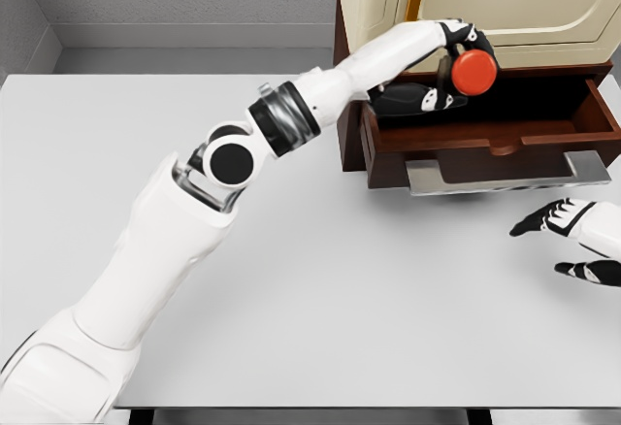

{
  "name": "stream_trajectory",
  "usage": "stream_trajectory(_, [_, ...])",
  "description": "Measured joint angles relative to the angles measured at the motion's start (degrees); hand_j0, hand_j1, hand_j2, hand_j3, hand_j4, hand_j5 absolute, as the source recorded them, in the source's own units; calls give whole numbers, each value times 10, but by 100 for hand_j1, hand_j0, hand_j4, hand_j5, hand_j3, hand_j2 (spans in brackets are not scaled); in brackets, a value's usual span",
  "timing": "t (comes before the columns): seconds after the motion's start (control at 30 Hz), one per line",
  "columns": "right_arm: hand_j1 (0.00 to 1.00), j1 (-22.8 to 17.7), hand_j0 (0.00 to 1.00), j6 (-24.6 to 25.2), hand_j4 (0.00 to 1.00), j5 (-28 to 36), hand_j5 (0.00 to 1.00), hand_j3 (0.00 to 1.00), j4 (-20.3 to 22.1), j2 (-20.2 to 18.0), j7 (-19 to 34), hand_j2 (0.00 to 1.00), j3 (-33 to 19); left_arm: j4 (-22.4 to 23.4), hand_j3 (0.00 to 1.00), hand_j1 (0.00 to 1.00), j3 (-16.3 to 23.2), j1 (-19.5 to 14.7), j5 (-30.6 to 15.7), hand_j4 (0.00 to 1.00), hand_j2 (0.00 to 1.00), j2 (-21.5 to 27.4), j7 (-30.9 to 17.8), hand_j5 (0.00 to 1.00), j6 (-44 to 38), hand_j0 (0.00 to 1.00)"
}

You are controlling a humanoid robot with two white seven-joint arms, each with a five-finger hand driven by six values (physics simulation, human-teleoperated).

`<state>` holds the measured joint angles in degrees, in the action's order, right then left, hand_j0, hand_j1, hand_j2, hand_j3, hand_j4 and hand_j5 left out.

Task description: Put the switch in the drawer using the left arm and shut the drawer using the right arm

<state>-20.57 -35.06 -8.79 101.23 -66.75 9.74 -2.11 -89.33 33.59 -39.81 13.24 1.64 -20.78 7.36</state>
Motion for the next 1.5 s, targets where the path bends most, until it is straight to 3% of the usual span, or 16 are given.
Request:
stream_trajectory(0.33, [78,0,78,0,78,0,78,78,0,-4,0,78,0,31,47,47,23,-48,82,47,47,-1,2,47,0,47])
stream_trajectory(0.7, [78,0,78,0,78,0,78,78,0,-2,0,78,0,42,47,47,38,-51,116,47,47,-2,2,47,0,47])
stream_trajectory(0.77, [78,0,78,0,78,0,78,78,0,-3,0,78,0,42,52,52,39,-53,117,52,52,-2,3,52,0,52])
stream_trajectory(0.83, [78,0,78,0,78,0,78,78,0,-3,0,78,0,42,73,73,40,-56,118,73,73,-1,3,73,1,73])
stream_trajectory(1.4, [78,0,78,0,78,0,78,78,0,-2,0,78,1,41,76,76,44,-58,119,76,76,2,3,76,1,76])
stream_trajectory(1.5, [78,0,78,0,78,0,78,78,0,-2,0,78,1,39,82,82,45,-58,119,82,82,2,3,82,3,82])
